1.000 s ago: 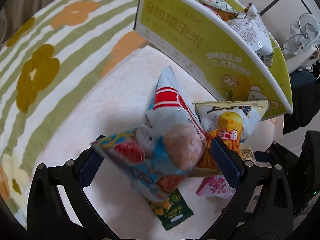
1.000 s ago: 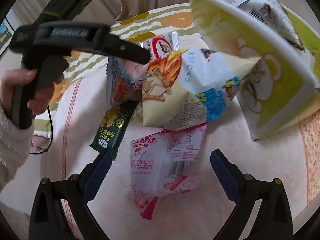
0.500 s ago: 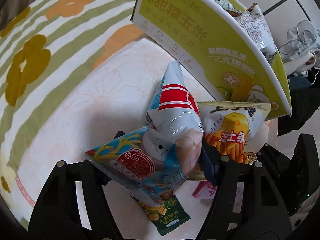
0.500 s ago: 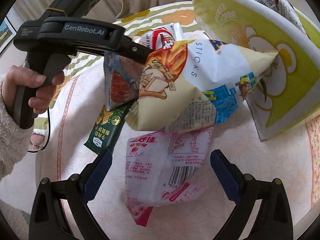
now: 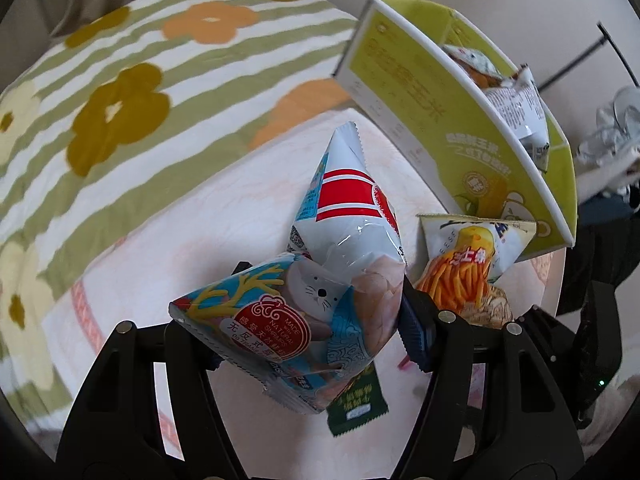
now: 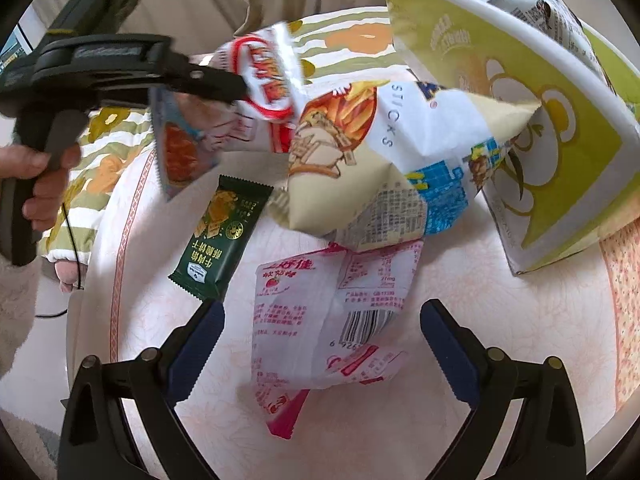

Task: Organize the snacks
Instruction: 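Grasp the blue cat-print bag with the left tool while the right tool grasps the white-pink bag, then carry both bags over the box and release them inside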

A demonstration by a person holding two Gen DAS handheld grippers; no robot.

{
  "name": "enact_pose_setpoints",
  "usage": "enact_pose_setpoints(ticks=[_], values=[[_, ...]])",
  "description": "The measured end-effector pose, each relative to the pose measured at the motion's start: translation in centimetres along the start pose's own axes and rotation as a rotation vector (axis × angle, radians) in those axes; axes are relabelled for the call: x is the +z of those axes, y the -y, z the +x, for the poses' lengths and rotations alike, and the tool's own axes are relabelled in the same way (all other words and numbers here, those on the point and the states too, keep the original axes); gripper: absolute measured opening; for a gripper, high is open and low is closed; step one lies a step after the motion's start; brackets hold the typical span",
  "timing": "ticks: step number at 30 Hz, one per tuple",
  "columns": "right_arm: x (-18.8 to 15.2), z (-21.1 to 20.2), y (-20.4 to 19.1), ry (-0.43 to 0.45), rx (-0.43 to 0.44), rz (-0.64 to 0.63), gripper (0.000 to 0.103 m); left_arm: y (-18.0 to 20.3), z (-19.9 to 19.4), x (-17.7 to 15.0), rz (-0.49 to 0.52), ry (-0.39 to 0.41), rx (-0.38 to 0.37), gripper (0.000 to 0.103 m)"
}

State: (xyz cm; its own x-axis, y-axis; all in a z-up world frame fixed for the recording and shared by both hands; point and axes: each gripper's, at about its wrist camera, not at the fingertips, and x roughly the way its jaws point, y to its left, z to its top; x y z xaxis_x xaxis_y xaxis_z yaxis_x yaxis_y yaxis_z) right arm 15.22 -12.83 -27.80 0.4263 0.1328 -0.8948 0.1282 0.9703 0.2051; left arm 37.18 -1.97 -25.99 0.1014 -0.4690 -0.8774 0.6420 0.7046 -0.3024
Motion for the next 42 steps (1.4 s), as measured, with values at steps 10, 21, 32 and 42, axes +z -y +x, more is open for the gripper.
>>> enact_pose_setpoints(ticks=[10, 21, 32, 42], values=[[-1.3, -2.0, -0.5, -0.003, 0.004, -0.037, 0.053, -0.7, -5.1, -4.7, -0.134, 0.083, 0.035, 0.063], [-2.0, -11.9, -0.6, 0.129, 0.027, -0.036, 0.053, 3.9, -13.0, -6.5, -0.234, 0.269, 0.012, 0.063], [3.2, -20.8, 7.3, 0.305, 0.0, -0.052, 0.053, 12.1, -15.2, -1.2, -0.203, 0.391, 0.018, 0.063], [9.1, -22.3, 17.8, 0.324, 0.029, -0.14, 0.053, 21.1, -11.1, 6.7, -0.267, 0.472, 0.035, 0.063]])
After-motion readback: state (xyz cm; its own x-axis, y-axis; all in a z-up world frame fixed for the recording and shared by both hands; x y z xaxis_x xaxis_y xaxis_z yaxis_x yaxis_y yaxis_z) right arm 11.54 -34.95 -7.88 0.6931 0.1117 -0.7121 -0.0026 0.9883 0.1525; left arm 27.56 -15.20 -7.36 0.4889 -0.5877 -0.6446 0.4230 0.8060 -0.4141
